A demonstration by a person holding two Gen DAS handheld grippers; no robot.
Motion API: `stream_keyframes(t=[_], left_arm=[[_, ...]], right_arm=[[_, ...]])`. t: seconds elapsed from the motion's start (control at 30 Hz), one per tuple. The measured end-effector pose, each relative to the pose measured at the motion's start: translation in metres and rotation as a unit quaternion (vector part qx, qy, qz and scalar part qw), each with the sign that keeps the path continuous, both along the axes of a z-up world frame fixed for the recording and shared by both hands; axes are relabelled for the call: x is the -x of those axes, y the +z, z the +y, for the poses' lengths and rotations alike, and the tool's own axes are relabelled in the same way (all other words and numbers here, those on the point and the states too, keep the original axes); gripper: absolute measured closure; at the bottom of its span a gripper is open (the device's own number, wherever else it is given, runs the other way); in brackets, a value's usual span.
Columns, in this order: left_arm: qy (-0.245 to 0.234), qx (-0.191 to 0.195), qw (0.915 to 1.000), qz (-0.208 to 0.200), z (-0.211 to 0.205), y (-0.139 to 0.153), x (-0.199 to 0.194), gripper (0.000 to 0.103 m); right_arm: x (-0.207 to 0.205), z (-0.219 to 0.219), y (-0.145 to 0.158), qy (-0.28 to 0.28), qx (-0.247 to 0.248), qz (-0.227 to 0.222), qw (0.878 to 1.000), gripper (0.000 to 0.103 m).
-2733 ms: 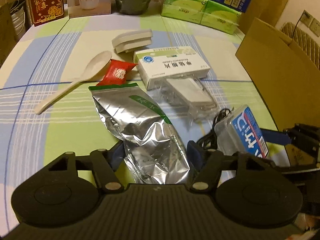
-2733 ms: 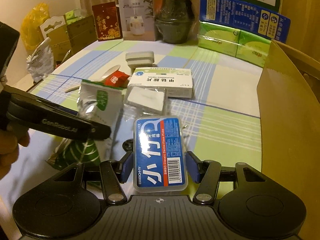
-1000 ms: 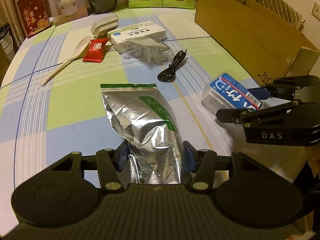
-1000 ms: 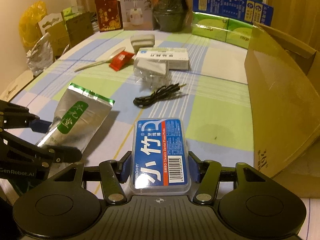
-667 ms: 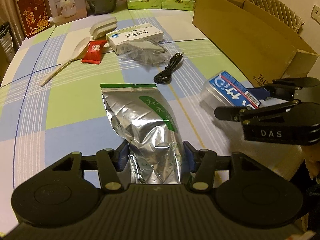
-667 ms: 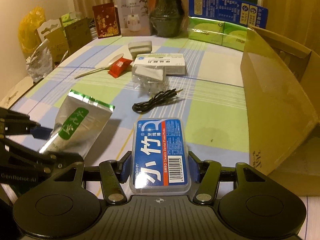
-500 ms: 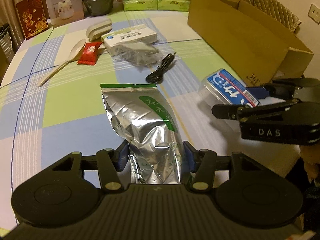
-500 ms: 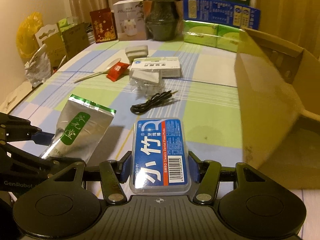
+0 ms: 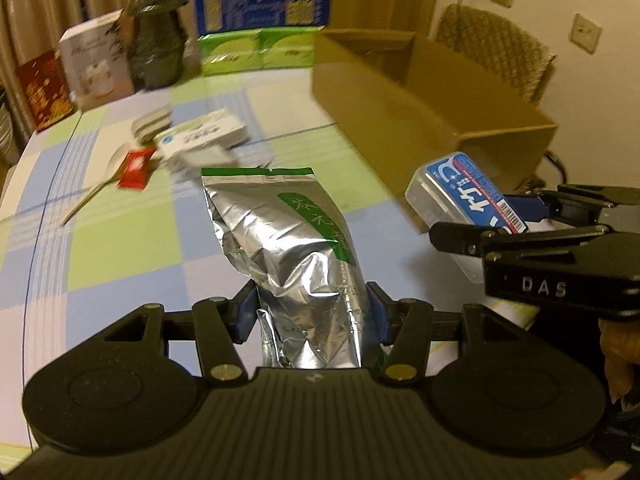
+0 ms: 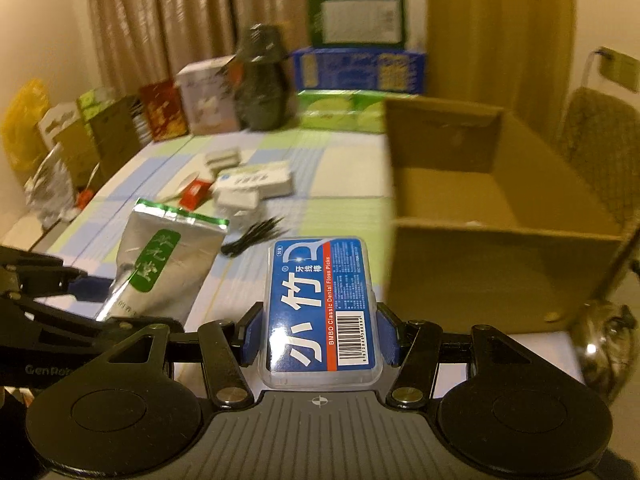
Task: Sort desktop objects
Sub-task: 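Lift both held items and carry them over the cardboard box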
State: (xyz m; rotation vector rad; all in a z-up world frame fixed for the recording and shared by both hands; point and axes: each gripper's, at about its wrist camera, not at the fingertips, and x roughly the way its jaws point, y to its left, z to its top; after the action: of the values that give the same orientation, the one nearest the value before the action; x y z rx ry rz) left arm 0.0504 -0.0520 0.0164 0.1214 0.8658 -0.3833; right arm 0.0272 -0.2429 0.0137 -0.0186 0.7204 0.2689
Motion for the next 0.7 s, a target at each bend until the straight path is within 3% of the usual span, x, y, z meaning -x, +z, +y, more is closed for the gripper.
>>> stream_keyframes(t=[0.37,0.7], left_arm=[[-0.061,0.022,0.9972,-0.036,-0.074,0.051,-0.016,0.053],[-0.080,0.030,0.9956,-0.040,-0.122,0.073,-0.049,0.053]], right_arm=[[-0.003,-0.081,0.060,-0.072,0.008,-0.039,0.997,0.049],[-0.026,-0.127,0.079,-0.096,0.007,-0.051,0.994,0.049]])
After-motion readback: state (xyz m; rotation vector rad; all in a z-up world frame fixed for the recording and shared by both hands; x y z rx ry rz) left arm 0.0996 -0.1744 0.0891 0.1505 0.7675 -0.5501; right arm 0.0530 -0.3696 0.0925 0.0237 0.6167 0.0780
